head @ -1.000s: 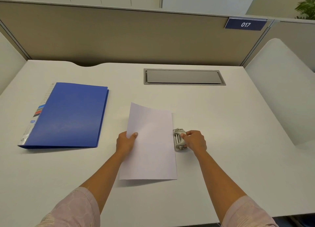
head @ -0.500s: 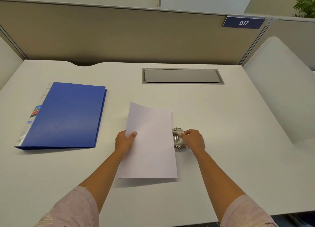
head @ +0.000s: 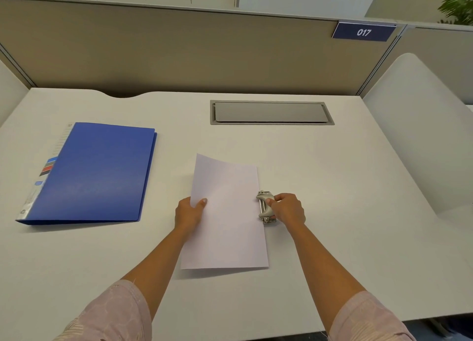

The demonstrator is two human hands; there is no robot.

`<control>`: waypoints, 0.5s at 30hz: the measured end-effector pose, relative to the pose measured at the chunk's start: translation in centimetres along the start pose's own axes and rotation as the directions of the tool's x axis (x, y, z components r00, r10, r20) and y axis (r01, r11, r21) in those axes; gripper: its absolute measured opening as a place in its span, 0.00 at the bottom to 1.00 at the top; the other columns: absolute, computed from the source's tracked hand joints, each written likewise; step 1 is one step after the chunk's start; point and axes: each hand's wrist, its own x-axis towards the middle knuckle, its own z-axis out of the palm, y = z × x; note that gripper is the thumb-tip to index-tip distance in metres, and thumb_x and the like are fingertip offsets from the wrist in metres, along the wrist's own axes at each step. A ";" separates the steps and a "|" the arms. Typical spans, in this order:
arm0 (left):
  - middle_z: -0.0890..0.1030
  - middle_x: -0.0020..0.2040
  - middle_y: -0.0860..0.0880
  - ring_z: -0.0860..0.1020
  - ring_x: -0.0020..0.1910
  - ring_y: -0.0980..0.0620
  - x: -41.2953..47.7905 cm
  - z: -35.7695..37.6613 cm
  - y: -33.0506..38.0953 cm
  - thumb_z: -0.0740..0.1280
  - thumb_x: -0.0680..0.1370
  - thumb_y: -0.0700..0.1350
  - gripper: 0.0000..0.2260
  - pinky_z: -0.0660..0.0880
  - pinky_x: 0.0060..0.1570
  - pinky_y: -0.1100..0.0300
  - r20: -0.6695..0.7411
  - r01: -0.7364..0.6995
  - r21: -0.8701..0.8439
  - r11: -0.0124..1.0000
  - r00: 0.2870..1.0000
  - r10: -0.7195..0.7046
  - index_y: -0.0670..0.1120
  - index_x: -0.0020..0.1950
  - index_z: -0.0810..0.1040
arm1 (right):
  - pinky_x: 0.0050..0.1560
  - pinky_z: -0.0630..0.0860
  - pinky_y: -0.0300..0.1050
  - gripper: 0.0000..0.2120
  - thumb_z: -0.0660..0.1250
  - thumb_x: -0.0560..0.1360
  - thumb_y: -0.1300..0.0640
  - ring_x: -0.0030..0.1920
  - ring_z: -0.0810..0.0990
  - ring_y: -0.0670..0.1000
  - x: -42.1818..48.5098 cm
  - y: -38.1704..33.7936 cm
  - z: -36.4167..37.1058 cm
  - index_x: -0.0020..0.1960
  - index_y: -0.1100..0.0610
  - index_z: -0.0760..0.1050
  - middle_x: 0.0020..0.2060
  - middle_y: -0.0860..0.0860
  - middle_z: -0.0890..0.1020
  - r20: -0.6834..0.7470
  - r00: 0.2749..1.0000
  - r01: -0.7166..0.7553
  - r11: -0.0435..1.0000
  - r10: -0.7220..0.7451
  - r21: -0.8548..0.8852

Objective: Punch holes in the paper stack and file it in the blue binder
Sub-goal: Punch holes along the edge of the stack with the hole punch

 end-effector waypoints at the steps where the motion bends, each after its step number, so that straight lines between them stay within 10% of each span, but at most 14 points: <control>1: 0.81 0.56 0.40 0.79 0.53 0.39 0.0 0.1 0.0 0.67 0.78 0.50 0.18 0.76 0.56 0.46 0.005 -0.002 0.001 1.000 1.000 0.002 0.39 0.61 0.76 | 0.40 0.69 0.42 0.08 0.70 0.72 0.46 0.39 0.77 0.53 0.0 0.0 0.0 0.39 0.48 0.75 0.35 0.48 0.79 0.000 1.000 -0.001 1.000 0.001 0.000; 15: 0.82 0.52 0.42 0.80 0.48 0.42 0.1 0.5 -0.6 0.67 0.77 0.51 0.15 0.78 0.50 0.51 0.028 -0.021 0.014 1.000 0.999 0.020 0.41 0.57 0.79 | 0.41 0.72 0.42 0.09 0.71 0.70 0.44 0.43 0.81 0.54 0.2 0.0 -0.3 0.41 0.49 0.77 0.41 0.50 0.84 0.038 0.999 -0.007 1.000 0.007 0.005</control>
